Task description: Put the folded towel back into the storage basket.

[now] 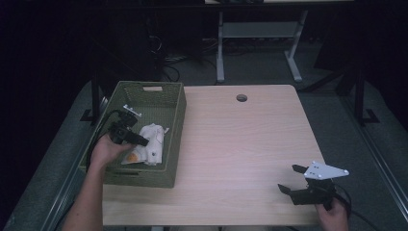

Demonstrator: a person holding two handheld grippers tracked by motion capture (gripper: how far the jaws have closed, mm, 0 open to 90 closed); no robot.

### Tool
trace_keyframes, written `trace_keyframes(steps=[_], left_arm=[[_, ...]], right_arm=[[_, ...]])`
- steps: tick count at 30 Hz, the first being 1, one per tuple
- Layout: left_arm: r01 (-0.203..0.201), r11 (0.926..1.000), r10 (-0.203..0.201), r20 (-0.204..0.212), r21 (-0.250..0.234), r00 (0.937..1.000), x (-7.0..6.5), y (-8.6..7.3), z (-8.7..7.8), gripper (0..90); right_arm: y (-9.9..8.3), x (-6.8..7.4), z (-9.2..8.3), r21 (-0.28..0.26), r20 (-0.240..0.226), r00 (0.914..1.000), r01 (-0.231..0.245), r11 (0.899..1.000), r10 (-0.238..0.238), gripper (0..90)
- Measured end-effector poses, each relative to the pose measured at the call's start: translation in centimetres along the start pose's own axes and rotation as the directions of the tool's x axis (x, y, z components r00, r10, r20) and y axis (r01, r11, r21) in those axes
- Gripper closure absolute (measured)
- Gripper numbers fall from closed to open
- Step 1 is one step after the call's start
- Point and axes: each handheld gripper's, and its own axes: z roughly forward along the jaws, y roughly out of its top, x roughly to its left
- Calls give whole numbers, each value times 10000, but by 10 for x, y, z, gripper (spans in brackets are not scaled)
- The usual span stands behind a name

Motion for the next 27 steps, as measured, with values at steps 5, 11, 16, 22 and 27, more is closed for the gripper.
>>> trace_keyframes(steps=[5, 11, 16, 22, 27], left_arm=[[-58, 9986, 40, 350, 516, 9994, -1, 0, 11, 730], [18, 9939, -86, 611, 1106, 9981, 2, 3, 27, 775], [576, 9982, -585, 548, 181, 9968, 12, 1, 9, 773], [1444, 9895, -1444, -433, -31, 9886, 30, -6, -3, 823], [1807, 9819, -1749, -958, 562, 9799, 38, -6, 14, 805]], right_arm=[[0, 3, -1, 63, -101, 9999, 128, 9999, -128, 139], [0, -1, 1, 96, -87, 10000, -7, 10000, 7, 139], [0, -1, 3, 148, -60, 10000, 55, 9999, -54, 139], [1, 1, 7, 374, -123, 9997, 209, 9991, -204, 139], [1, 0, 11, 465, -72, 9999, 93, 9989, -90, 139]])
